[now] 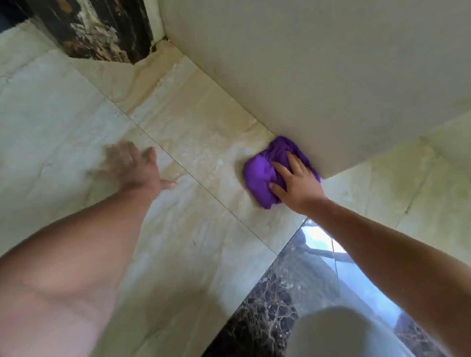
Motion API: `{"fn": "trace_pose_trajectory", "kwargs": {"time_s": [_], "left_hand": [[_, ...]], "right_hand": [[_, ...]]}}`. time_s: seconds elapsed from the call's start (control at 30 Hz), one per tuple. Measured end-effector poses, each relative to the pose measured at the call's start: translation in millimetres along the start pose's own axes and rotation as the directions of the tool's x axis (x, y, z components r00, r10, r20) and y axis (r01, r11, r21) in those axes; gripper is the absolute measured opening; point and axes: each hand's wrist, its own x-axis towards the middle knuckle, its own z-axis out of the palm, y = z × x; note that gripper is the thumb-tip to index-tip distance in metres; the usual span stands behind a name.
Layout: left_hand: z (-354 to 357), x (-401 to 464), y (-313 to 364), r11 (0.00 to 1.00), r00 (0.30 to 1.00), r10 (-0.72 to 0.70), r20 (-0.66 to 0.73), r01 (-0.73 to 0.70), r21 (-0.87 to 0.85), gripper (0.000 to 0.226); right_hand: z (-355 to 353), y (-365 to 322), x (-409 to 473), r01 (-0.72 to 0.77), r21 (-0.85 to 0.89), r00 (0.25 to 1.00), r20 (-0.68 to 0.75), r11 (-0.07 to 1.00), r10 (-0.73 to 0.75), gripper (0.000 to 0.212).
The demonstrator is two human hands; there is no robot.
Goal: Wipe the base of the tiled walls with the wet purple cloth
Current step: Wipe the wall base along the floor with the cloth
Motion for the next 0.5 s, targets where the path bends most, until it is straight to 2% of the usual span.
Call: {"fn": "trace_pose_trajectory", "kwargs": {"time_s": [0.1,0.2,0.27,0.33,0.37,0.4,0.43,0.5], "left_hand": [[12,-34,22,0.982,0.997,-0.007,-0.074,0.021,0.185,0.084],[2,-65,65,0.972,0.966,0.173,-0.194,-0.136,0.190,0.074],[-12,-87,101,0.978,0.956,0.202,-0.214,-0.209,-0.014,0.063],[-26,-122,141,0.908,0.981,0.181,-0.070,-0.194,-0.372,0.056],[-32,-142,160,0.804,0.980,0.197,0.032,-0.142,-0.577,0.056],[-37,-161,176,0.659,0.969,0.213,0.123,-0.049,-0.751,0.058],[-41,-181,191,0.497,0.956,0.218,0.196,0.064,-0.865,0.061],[-42,-213,214,0.117,0.948,0.215,0.236,0.215,-0.970,0.062]], "right_hand": [[1,15,-19,0.023,0.006,1.000,0.000,1.000,-0.023,0.064],[-18,18,-8,-0.066,0.043,0.998,-0.007,0.997,0.066,0.049],[-37,7,4,-0.170,0.219,0.985,0.025,0.961,0.169,0.034],[-61,-2,-3,-0.203,0.444,0.977,0.029,0.873,0.212,0.024],[-73,-5,-14,-0.167,0.516,0.981,0.001,0.840,0.194,0.022],[-85,-10,-28,-0.108,0.566,0.987,-0.041,0.817,0.158,0.023],[-97,-12,-44,-0.058,0.616,0.987,-0.082,0.785,0.137,0.025],[-119,-10,-78,-0.003,0.729,0.982,-0.128,0.684,0.141,0.030]]}}
